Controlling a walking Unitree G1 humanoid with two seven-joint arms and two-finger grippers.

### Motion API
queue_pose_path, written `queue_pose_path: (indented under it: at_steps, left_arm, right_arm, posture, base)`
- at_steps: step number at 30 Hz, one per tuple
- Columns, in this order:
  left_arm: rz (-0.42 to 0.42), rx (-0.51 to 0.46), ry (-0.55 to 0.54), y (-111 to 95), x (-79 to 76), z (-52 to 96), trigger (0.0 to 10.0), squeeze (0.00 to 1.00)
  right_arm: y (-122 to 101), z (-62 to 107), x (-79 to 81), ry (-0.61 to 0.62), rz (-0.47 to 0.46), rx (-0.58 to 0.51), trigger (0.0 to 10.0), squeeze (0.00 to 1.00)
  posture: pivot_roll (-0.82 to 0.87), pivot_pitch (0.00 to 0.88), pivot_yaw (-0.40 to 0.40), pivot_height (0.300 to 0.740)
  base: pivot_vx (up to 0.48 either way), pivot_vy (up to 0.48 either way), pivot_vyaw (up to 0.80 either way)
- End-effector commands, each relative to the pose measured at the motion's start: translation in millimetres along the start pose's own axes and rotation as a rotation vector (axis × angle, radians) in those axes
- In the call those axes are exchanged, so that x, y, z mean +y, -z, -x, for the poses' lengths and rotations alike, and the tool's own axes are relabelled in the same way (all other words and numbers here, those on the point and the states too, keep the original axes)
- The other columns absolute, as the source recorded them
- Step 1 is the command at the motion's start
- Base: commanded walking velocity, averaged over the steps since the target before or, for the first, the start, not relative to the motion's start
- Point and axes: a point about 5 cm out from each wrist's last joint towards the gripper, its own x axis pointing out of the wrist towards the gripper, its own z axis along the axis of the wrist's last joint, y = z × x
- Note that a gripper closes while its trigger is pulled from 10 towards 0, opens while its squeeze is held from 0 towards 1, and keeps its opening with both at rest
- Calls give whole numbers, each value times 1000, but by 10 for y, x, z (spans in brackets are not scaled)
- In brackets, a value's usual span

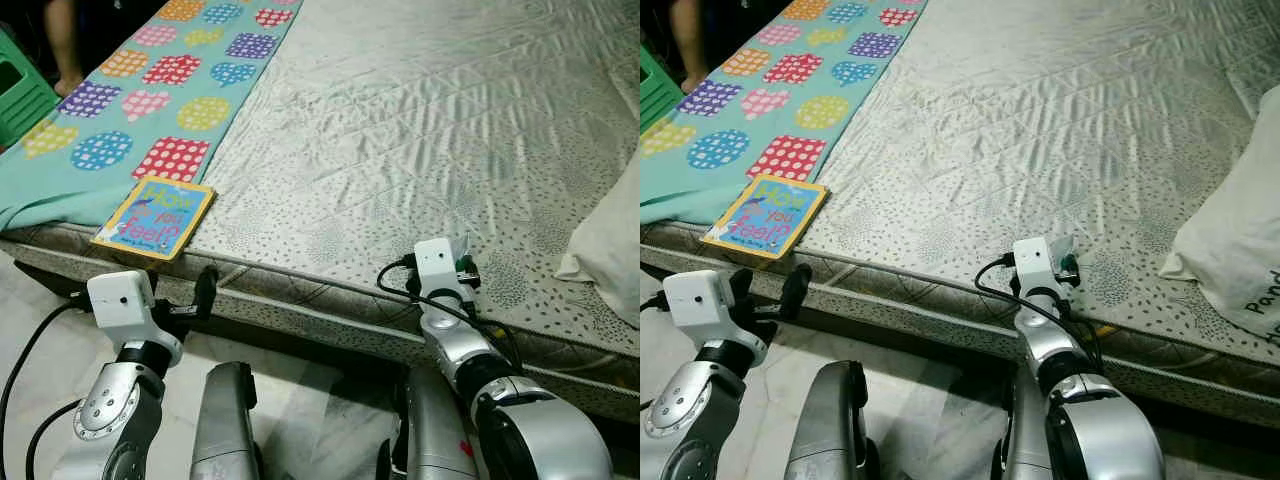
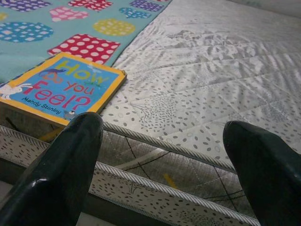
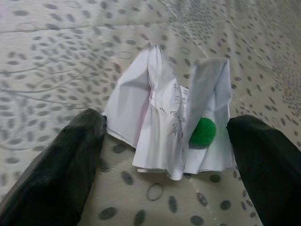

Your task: Clean up the room

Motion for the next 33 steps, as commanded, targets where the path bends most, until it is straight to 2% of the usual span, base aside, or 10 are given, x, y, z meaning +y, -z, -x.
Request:
queue_pose_path:
  at_steps: [1, 7, 18, 33]
  left_arm:
    - [-16, 2, -20, -27, 46, 42, 10000, 0]
    - [-26, 14, -18, -27, 47, 96, 10000, 0]
    - [-32, 8, -13, -44, 46, 61, 10000, 0]
    - [-14, 3, 15, -53, 8, 13, 10000, 0]
  right_arm:
    - [-20, -7, 0, 11, -13, 9, 78, 0]
    - [-73, -47, -89, 68, -96, 26, 0, 0]
    - [-46, -87, -224, 94, -126, 34, 0, 0]
    - [6, -71, -193, 66, -133, 48, 0, 0]
  posture:
    - [186, 195, 55, 544]
    - [213, 183, 56, 544]
    - [211, 150, 51, 544]
    - [205, 136, 44, 544]
  base:
    - [0, 0, 0]
    - [0, 0, 0]
    - [0, 0, 0]
    - [0, 0, 0]
